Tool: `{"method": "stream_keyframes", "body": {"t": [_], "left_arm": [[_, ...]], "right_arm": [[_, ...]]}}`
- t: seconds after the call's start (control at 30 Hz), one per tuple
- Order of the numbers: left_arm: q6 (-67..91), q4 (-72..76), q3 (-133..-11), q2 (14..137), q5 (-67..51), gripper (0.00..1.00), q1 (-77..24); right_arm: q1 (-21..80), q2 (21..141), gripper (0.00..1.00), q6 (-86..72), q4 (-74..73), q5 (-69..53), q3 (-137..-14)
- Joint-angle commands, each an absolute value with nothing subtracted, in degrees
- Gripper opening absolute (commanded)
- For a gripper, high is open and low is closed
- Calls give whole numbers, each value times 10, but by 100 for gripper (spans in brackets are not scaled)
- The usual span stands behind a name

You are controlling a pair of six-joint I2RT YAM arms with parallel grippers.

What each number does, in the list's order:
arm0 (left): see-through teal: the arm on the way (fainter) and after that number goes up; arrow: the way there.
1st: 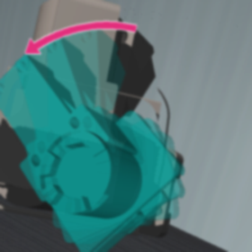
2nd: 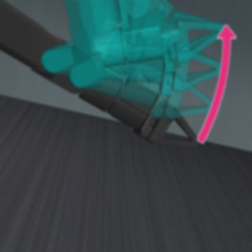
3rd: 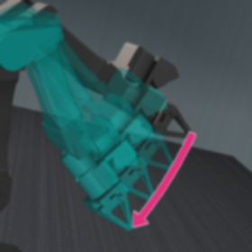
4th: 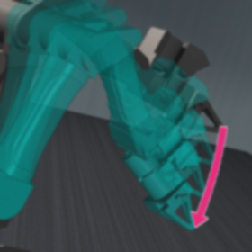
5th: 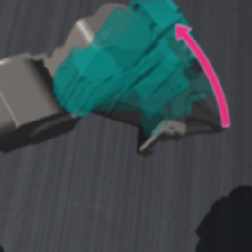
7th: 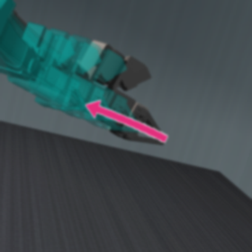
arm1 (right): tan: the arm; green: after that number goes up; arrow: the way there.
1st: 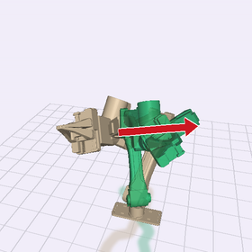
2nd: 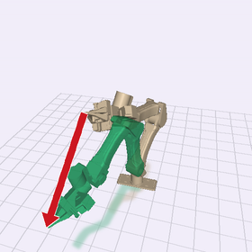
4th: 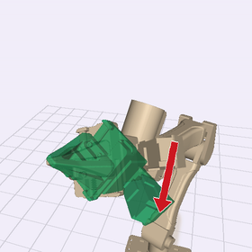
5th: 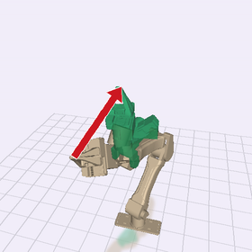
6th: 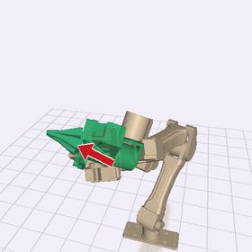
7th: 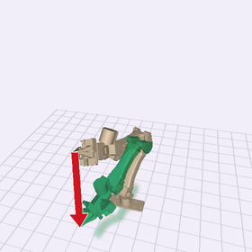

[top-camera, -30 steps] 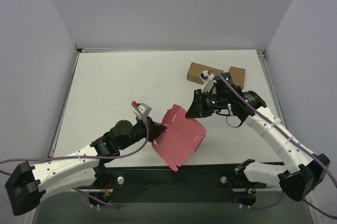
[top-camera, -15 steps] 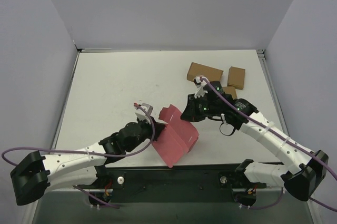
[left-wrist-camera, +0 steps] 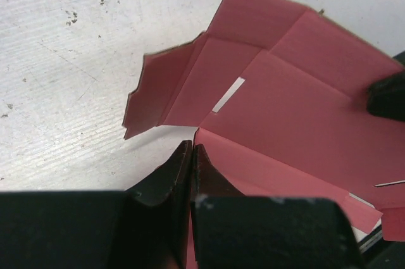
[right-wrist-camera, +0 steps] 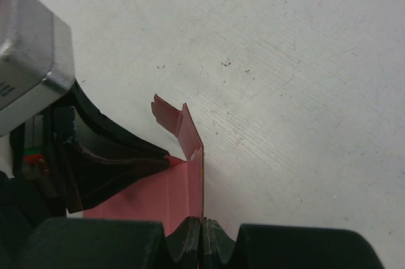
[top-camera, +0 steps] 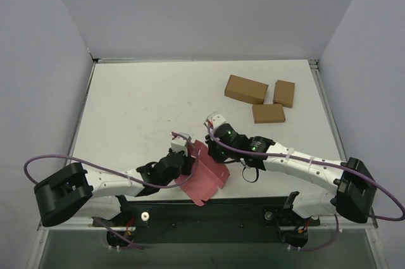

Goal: Fold the paper box

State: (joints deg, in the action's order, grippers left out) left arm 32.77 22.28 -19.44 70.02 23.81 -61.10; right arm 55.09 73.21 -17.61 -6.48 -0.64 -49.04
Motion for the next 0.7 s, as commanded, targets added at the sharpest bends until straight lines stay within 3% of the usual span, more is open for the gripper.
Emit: {"method": "stream_keyframes", "body": {"t": [0.0,0.23,0.47,0.57,0.67], "left_arm": [[341,357,-199,729,234,0,-617],[366,403,-172,759,226,0,-618],[362,388,-164,713,207,0,-613],[366,387,-157,704,190,4,-607],[367,385,-147,672,173,17,-601]], "right_arm": [[592,758,0,-130,-29,76,-470],[637,796,0,-124,-18,100,-452],[657,816,0,-126,-23,106,-443],[662,820,0,-125,-24,116,-439],[663,824,0,-126,-32,129,-439]]}}
